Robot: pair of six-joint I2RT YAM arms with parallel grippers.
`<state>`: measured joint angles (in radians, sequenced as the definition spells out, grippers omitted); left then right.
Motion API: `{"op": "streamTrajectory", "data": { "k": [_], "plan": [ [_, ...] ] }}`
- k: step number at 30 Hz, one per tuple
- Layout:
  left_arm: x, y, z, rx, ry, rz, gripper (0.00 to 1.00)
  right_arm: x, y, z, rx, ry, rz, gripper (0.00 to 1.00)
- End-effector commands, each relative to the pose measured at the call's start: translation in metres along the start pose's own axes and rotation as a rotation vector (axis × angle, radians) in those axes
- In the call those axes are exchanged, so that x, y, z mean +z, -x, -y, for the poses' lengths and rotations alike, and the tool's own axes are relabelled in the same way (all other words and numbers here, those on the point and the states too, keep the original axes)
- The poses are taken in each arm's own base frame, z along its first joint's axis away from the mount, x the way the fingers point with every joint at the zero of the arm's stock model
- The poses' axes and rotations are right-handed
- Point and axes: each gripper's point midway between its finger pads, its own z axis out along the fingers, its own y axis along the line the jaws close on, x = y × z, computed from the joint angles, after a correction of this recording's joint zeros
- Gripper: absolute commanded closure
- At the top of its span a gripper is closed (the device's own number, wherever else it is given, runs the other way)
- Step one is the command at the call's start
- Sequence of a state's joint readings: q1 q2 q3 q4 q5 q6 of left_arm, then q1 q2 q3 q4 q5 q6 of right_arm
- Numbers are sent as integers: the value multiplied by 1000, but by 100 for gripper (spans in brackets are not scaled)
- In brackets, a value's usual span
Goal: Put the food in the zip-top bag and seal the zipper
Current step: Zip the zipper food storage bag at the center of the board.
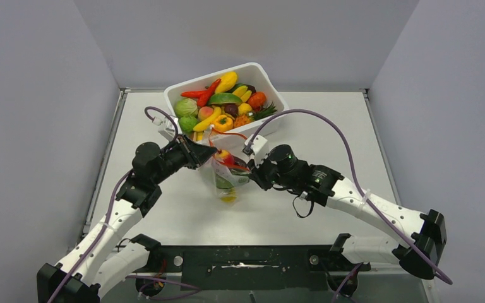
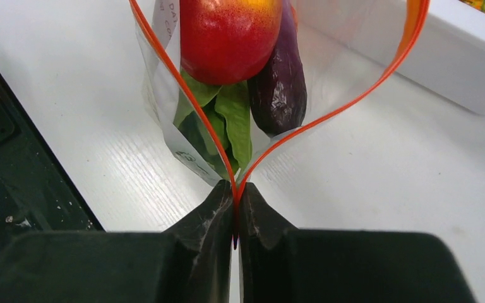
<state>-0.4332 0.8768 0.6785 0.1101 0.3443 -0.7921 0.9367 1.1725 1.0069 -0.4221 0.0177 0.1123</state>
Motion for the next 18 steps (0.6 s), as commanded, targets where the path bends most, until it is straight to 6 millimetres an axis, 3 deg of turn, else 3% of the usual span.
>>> {"op": "streamTrajectory", "data": {
  "k": [1,7,10,12,18],
  "plan": [
    [-8,27,33,180,-125,103,98,-17,29,1,-101,15,112,97],
    [-25,16,30,572,-178,86,67,-28,15,-7,-189,79,82,100],
    [-38,-4,27,791,-269,87,60,-37,6,-8,-233,100,52,100],
    [-44,-6,27,895,-297,139,56,-44,0,-9,-256,119,31,100],
    [-45,-19,14,1064,-314,73,51,-67,-19,1,-317,83,-16,100]
  ]
}}
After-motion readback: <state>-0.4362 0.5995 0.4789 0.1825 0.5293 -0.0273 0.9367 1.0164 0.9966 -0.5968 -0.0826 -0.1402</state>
